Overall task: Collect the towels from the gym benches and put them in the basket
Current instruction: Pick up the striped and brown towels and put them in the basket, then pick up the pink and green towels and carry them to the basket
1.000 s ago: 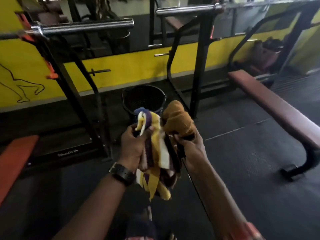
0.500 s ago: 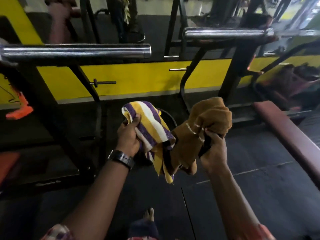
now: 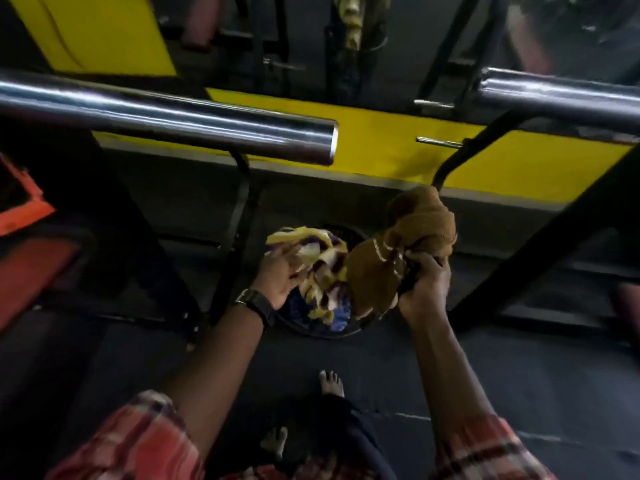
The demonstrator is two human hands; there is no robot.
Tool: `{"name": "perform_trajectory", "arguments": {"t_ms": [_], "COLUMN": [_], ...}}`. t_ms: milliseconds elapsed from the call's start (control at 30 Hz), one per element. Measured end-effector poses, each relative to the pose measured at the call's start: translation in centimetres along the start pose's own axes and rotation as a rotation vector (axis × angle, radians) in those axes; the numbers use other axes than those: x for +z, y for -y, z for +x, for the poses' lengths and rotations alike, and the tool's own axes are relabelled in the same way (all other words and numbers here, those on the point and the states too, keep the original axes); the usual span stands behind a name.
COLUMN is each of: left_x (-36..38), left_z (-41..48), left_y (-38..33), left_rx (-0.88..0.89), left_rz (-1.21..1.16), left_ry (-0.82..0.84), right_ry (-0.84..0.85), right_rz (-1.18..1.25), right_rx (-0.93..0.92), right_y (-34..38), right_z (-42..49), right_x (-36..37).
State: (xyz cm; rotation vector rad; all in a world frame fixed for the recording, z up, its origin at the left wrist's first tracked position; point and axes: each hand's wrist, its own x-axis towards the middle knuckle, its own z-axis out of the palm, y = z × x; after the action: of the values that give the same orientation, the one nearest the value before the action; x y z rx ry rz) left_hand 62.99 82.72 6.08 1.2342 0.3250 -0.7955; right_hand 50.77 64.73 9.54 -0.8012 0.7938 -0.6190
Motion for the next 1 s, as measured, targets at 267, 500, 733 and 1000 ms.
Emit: {"name": "perform_trajectory", "arguments": {"t_ms": [267,500,733,1000], "left_x": [1.8,0.4,-3.6,-12.5], "left_z": [1.6,1.1,-3.9,-17.4], "left_y": [-1.4,-0.6,-0.6,1.4], "left_rx": [0.067,0.119,0.193,0.356], "left_rz": [0.005,0.024,-0.104,-0.203], "left_ry": [-0.142,-0.251,-0.356,-0.55], "right_ry": [0.275,0.273,0.438,0.729], "right_rz": [-0.303,-0.414,-0.429,-0.549], "right_rx": [0.129,0.247,0.266,0.327], "right_y": [-2.3,-5.8,-8.1,-12.5], "right_z": [7.8,9.4,5.3,-8.8], "right_x": [1.5,2.7,6.5,10.8]}}
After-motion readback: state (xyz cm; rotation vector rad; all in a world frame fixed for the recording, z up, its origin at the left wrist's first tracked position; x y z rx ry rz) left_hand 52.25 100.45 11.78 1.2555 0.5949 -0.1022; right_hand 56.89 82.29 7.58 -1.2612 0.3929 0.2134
